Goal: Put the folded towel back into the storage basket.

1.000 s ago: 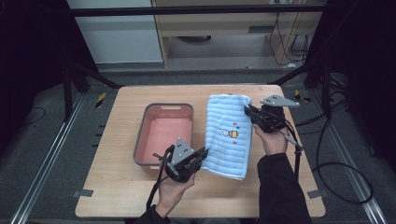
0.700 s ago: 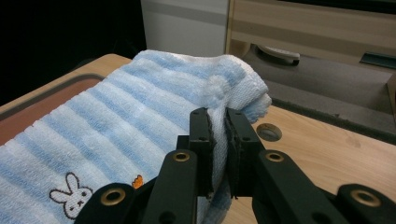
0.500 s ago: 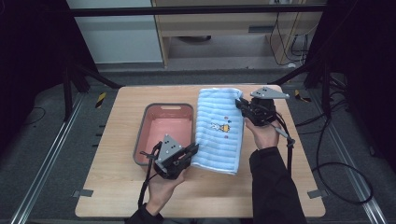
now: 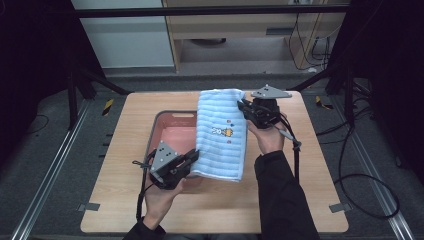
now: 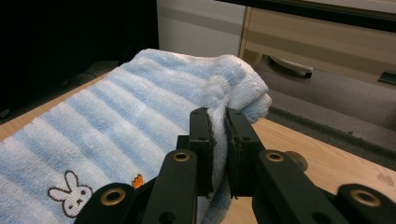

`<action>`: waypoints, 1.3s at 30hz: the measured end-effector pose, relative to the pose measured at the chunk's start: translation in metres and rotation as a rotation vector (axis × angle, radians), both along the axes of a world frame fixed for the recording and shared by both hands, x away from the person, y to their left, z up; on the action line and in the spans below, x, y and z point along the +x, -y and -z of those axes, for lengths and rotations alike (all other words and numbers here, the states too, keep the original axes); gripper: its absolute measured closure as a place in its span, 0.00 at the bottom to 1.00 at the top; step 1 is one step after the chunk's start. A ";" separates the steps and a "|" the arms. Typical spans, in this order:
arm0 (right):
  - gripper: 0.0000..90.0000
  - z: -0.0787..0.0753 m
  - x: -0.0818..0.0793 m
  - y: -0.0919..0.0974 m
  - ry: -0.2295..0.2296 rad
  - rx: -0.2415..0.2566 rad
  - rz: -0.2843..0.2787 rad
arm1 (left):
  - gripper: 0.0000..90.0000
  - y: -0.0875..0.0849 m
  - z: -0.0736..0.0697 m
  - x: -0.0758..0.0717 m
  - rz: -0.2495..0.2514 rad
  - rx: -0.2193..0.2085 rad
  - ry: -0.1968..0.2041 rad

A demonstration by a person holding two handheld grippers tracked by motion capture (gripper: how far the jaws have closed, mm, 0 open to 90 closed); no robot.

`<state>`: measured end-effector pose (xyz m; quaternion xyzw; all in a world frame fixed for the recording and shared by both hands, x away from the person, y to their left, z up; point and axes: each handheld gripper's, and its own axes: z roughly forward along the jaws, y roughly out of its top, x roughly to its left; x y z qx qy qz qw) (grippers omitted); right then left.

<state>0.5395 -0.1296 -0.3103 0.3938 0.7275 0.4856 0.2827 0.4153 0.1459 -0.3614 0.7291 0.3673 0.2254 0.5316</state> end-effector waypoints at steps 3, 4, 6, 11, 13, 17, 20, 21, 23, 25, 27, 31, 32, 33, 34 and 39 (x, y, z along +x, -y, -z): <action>0.92 -0.002 0.004 -0.008 -0.002 -0.002 -0.011 | 0.95 -0.006 -0.001 0.000 -0.011 -0.004 0.001; 0.92 -0.002 0.005 -0.011 -0.001 -0.002 -0.014 | 0.95 -0.008 -0.002 0.001 -0.016 -0.005 0.001; 0.92 -0.003 0.008 -0.017 0.000 -0.002 -0.023 | 0.95 -0.012 -0.003 0.001 -0.022 -0.004 0.003; 0.92 -0.003 0.017 -0.032 -0.003 0.000 -0.038 | 0.95 -0.025 -0.004 0.004 -0.049 -0.007 -0.001; 0.92 -0.002 0.020 -0.038 -0.010 0.007 -0.044 | 0.95 -0.029 -0.004 0.005 -0.059 -0.008 -0.003; 0.92 -0.002 0.026 -0.050 -0.008 0.007 -0.061 | 0.95 -0.041 -0.004 0.007 -0.084 -0.010 -0.007; 0.92 -0.001 0.030 -0.060 -0.006 0.012 -0.075 | 0.95 -0.050 -0.004 0.007 -0.100 -0.013 -0.007; 0.92 -0.001 0.032 -0.064 -0.005 0.013 -0.080 | 0.95 -0.053 -0.004 0.008 -0.102 -0.009 -0.008; 0.92 0.000 0.034 -0.070 -0.004 0.014 -0.088 | 0.95 -0.057 -0.004 0.008 -0.110 -0.010 -0.005; 0.92 0.001 0.035 -0.075 -0.004 0.015 -0.092 | 0.95 -0.061 -0.004 0.008 -0.117 -0.011 -0.005; 0.92 0.001 0.037 -0.080 -0.001 0.018 -0.098 | 0.95 -0.064 -0.004 0.009 -0.124 -0.013 -0.004; 0.92 0.001 0.042 -0.091 0.001 0.011 -0.111 | 0.95 -0.071 -0.003 0.011 -0.139 -0.011 -0.005; 0.92 0.001 0.043 -0.093 0.003 0.014 -0.113 | 0.95 -0.073 -0.002 0.012 -0.145 -0.014 -0.006; 0.92 0.001 0.045 -0.095 -0.001 0.018 -0.115 | 0.96 -0.075 -0.002 0.013 -0.149 -0.014 -0.007; 0.92 0.002 0.046 -0.097 -0.001 0.017 -0.115 | 0.96 -0.076 -0.002 0.014 -0.152 -0.015 -0.009; 0.92 0.004 0.051 -0.104 -0.008 0.025 -0.120 | 0.96 -0.083 0.002 0.017 -0.168 -0.010 -0.014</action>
